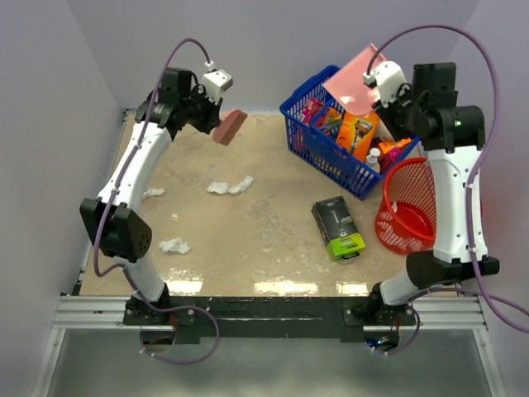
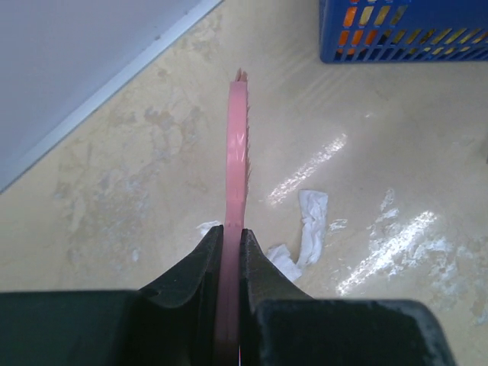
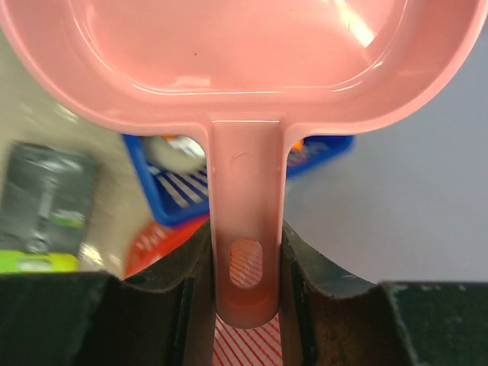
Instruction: Sweep away the paper scraps from the table
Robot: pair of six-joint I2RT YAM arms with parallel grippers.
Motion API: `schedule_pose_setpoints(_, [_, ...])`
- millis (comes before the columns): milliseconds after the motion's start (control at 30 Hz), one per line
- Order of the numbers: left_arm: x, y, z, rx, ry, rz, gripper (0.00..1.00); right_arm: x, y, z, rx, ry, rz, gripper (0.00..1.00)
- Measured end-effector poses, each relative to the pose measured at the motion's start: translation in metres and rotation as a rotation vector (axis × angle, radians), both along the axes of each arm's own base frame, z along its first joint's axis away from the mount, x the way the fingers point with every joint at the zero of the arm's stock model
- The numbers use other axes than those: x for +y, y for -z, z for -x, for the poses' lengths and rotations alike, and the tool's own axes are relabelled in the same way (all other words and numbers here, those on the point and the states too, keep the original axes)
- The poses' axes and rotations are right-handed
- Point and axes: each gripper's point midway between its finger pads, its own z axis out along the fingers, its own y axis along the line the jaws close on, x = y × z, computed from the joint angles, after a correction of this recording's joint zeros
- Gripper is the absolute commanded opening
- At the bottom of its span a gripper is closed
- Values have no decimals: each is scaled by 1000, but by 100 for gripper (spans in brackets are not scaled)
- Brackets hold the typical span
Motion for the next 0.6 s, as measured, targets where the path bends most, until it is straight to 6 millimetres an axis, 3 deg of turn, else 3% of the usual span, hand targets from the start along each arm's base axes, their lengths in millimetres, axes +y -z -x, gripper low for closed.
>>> schedule_pose_setpoints(133, [21, -23, 12, -81, -50, -72, 0, 65, 7, -22, -6, -162, -168, 0])
schedule_pose_setpoints(267, [47, -19, 23, -81, -90, -168, 0, 143, 36, -39, 86, -340, -273, 0])
schedule_pose_setpoints(333, [63, -7, 34, -40, -95, -207, 0, 177, 59, -43, 159, -409, -306, 0])
schedule_pose_setpoints(433, [91, 15, 56, 44, -91, -273, 0, 216, 113, -41, 321, -476, -340, 0])
schedule_pose_setpoints(600, [108, 49, 112, 172, -13, -352, 0, 234, 205, -7, 604, -527, -257, 0])
